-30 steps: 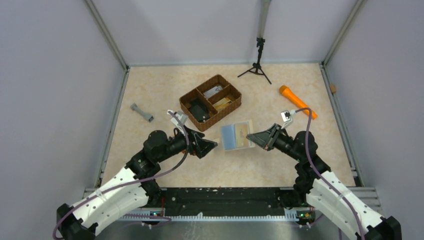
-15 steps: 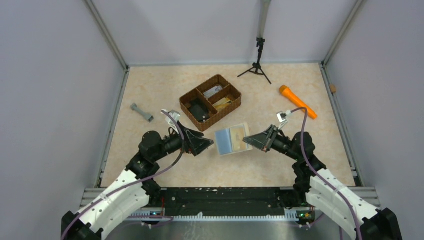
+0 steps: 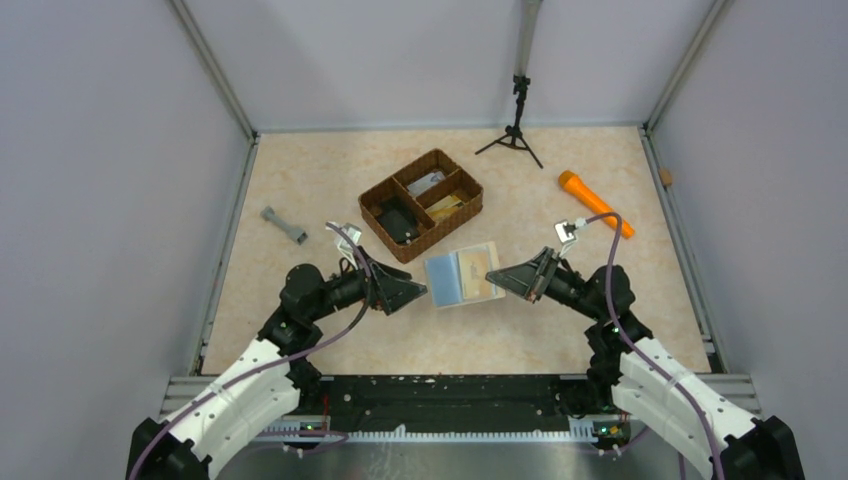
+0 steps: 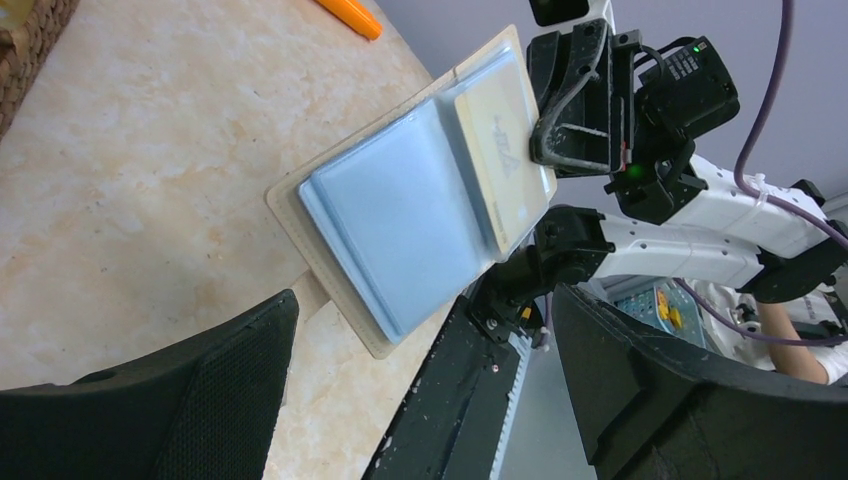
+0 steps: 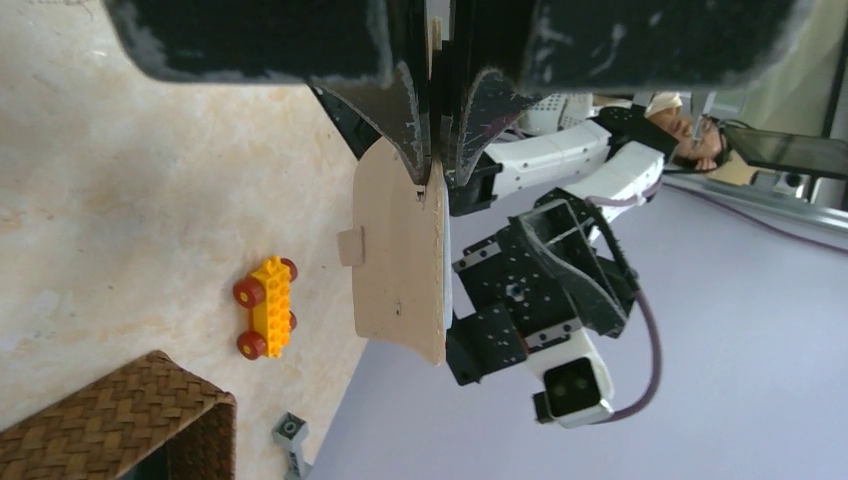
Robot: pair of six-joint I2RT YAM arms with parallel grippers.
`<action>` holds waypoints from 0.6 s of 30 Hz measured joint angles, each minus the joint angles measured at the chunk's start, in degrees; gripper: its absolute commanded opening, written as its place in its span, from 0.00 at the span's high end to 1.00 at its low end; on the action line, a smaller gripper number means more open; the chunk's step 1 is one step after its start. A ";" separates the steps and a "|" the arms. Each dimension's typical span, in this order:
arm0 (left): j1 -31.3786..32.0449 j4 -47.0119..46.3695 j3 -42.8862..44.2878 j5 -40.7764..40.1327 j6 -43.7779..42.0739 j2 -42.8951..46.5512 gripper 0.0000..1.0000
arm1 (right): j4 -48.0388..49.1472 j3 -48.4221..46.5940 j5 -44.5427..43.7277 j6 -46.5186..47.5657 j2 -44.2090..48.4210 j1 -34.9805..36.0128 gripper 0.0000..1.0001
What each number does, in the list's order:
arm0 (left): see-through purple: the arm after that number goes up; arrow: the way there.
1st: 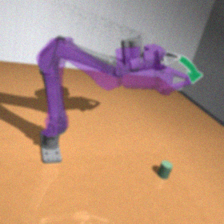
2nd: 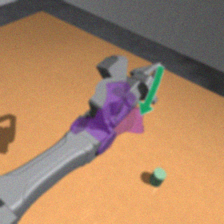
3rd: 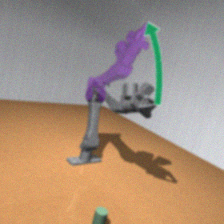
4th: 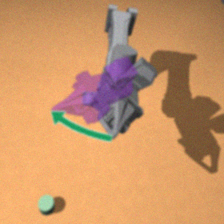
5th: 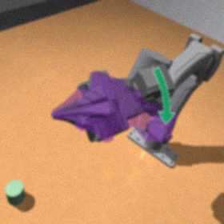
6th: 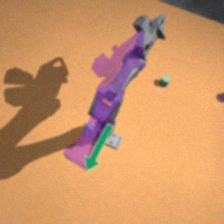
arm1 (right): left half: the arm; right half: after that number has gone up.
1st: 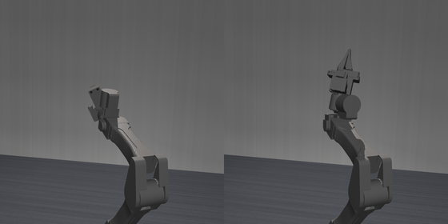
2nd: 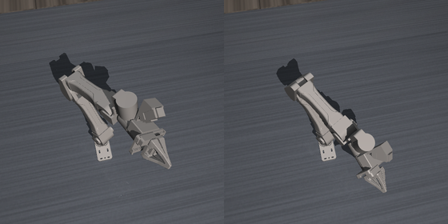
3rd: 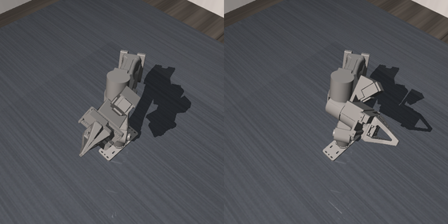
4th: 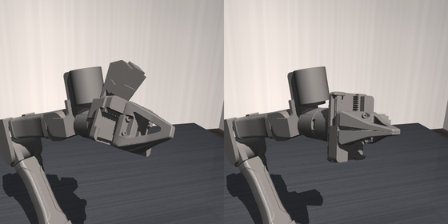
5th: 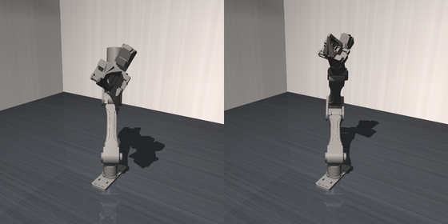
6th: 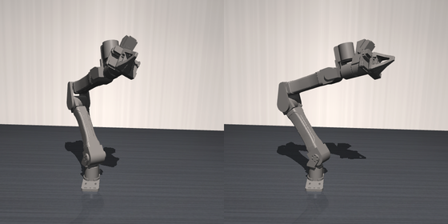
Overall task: Take the credit cards out of the card holder
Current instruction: Remove the credit card from the card holder.
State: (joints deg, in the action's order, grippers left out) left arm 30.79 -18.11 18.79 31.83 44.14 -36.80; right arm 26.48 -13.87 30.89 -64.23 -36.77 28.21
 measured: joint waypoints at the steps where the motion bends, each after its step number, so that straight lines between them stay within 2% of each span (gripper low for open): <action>1: -0.02 -0.48 -0.22 0.13 0.22 -0.22 0.01 | 0.61 0.00 0.17 -0.50 0.00 0.00 1.00; 18: -0.70 -6.21 -0.92 0.66 2.95 -3.93 0.03 | 17.84 1.14 4.81 -12.79 -6.56 0.00 1.00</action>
State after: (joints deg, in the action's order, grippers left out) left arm 30.09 -24.32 17.87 32.49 47.09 -40.73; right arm 44.31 -12.73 35.70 -77.01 -43.33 28.21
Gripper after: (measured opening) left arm 0.986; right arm 0.022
